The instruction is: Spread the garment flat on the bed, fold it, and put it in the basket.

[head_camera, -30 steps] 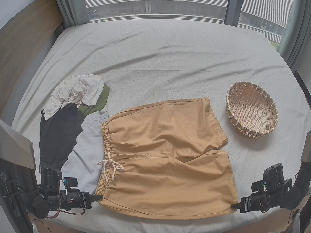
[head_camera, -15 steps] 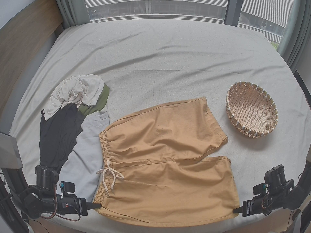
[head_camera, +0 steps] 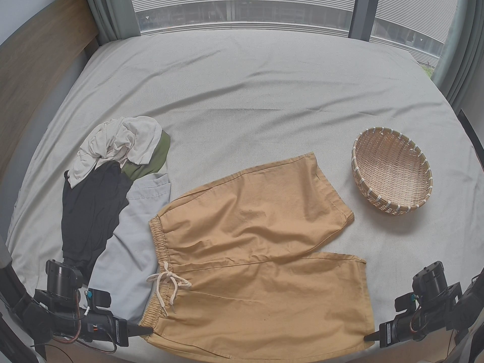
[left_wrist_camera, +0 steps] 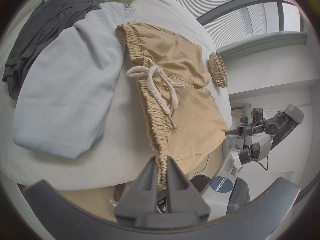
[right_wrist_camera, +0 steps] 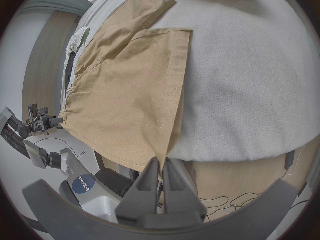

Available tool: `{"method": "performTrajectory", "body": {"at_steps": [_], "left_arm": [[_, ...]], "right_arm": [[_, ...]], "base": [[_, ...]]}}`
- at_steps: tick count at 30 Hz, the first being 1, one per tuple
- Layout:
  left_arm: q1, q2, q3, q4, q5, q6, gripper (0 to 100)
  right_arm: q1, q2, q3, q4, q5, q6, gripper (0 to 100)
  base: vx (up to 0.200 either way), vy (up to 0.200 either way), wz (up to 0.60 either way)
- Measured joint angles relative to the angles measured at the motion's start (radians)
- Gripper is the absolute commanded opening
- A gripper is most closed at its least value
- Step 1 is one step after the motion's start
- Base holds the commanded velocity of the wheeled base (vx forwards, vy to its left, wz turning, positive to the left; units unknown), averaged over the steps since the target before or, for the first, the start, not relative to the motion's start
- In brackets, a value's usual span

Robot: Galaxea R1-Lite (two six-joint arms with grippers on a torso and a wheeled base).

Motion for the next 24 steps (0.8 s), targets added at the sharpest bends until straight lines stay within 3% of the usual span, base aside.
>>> {"method": "performTrajectory", "body": {"at_steps": [7, 13, 24], "left_arm": [[0.012, -0.013, 0.0, -0.112, -0.028, -0.027, 0], [0.029, -0.014, 0.0, -0.29, -0.031, -0.144, 0], [0.032, 0.04, -0.016, -0.6, 0.021, -0.295, 0]], "right_arm": [[-0.008, -0.015, -0.014, -0.107, 0.0, 0.032, 0], [-0.009, -0.051, -0.062, -0.233, -0.001, 0.139, 0], [-0.025, -0.12, -0.316, -0.217, -0.004, 0.219, 0]], "base": [[0.0, 0.0, 0.0], [0.0, 0.0, 0.0], [0.0, 0.0, 0.0]]}}
